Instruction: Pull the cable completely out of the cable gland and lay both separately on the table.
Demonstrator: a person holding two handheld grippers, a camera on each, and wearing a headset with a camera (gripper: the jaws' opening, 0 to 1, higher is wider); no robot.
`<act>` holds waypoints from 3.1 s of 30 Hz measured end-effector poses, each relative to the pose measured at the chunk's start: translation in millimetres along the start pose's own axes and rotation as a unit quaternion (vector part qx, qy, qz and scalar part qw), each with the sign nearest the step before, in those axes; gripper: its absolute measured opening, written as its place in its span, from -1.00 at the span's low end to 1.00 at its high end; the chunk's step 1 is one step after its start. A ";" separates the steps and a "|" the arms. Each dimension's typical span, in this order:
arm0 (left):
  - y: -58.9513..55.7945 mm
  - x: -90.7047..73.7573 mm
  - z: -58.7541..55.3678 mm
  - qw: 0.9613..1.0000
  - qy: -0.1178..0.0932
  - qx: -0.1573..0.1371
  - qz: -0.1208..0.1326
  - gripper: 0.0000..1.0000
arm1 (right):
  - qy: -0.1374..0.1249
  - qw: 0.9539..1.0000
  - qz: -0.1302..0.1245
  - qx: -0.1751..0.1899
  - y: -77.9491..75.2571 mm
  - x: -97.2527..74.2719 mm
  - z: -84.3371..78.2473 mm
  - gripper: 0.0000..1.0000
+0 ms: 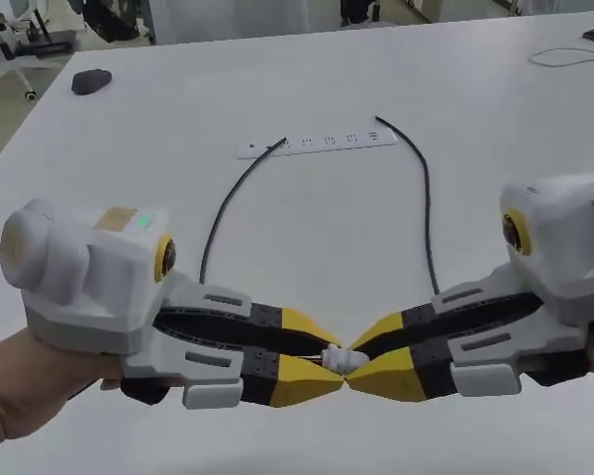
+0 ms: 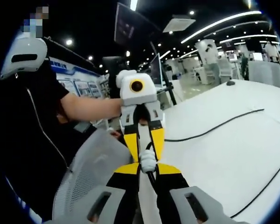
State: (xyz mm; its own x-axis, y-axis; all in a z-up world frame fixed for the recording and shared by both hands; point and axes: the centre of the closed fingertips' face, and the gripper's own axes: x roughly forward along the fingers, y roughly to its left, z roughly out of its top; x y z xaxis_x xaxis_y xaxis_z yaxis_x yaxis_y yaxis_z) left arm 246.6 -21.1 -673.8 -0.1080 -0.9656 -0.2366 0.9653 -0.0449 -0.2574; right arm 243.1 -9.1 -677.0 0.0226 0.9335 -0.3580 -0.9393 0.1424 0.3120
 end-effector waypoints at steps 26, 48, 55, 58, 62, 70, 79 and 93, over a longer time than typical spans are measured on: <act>13.1 -0.2 -4.6 0.990 -0.025 -0.142 0.004 -0.72 | 0.069 0.958 -0.094 -0.262 -10.3 2.3 -2.8 -0.86; 4.3 -3.7 -0.6 1.000 0.005 0.002 0.019 -0.71 | -0.019 1.000 0.002 0.022 -6.7 -1.3 10.7 -0.75; 5.8 -4.9 4.7 1.000 -0.008 0.002 0.018 -0.71 | -0.016 0.994 0.035 0.100 -5.1 -2.0 4.0 -0.76; 3.8 -3.2 3.2 1.000 -0.003 0.007 0.014 -0.71 | -0.024 0.993 0.040 0.110 -6.3 -1.3 5.0 -0.82; 4.1 -2.9 2.8 1.000 0.000 0.013 0.015 -0.71 | -0.027 0.991 0.043 0.123 -4.5 -0.8 5.7 -0.83; 6.8 -3.6 3.1 1.000 -0.003 -0.001 0.014 -0.72 | -0.017 0.999 0.017 0.033 -2.4 -1.8 7.1 -0.86; 8.7 -6.4 8.0 0.999 -0.020 -0.037 0.010 -0.72 | -0.013 0.987 -0.048 -0.151 -1.0 -2.4 12.7 -0.86; 18.5 -9.6 6.0 0.998 -0.026 -0.044 0.035 -0.72 | 0.057 0.968 -0.098 -0.222 -21.7 -1.5 4.2 -0.68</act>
State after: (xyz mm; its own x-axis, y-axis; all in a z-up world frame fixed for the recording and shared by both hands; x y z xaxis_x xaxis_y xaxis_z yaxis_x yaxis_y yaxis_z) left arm 267.0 -14.2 -670.6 -0.0258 -0.9777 -0.2084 0.9454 0.0439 -0.3229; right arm 264.9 -12.2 -679.6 0.2018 0.8568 -0.4744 -0.9758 0.1342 -0.1727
